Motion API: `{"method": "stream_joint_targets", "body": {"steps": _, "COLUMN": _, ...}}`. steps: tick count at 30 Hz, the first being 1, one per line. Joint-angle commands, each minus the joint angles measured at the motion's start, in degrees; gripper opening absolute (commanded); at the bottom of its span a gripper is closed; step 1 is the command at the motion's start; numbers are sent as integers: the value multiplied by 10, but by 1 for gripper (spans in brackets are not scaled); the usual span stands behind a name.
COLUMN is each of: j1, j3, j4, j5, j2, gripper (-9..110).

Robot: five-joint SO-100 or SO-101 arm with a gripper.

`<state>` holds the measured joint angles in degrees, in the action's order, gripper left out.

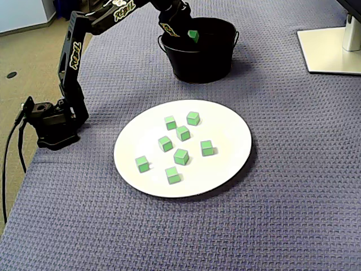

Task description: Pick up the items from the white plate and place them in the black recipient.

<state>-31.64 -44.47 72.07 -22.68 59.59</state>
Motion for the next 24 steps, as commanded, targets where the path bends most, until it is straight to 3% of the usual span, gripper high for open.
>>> {"method": "stream_joint_targets", "body": {"steps": 1, "j1": -13, "j3": 25, "j4": -15, "j5": -1, "j2": 7, "gripper": 10}}
{"method": "stream_joint_targets", "body": {"steps": 4, "j1": -15, "j3": 18, "j4": 4, "j5": -8, "j2": 12, "gripper": 35}}
{"method": "stream_joint_targets", "body": {"steps": 6, "j1": -11, "j3": 17, "j4": 22, "j5": -15, "j2": 25, "gripper": 41}}
{"method": "stream_joint_targets", "body": {"steps": 14, "j1": 117, "j3": -11, "j4": 111, "j5": 18, "j2": 196, "gripper": 43}}
{"method": "stream_joint_targets", "body": {"steps": 19, "j1": 273, "j3": -102, "j4": 159, "j5": 92, "j2": 283, "gripper": 42}}
{"method": "stream_joint_targets", "body": {"steps": 24, "j1": 361, "j3": -223, "j4": 184, "j5": 80, "j2": 298, "gripper": 42}}
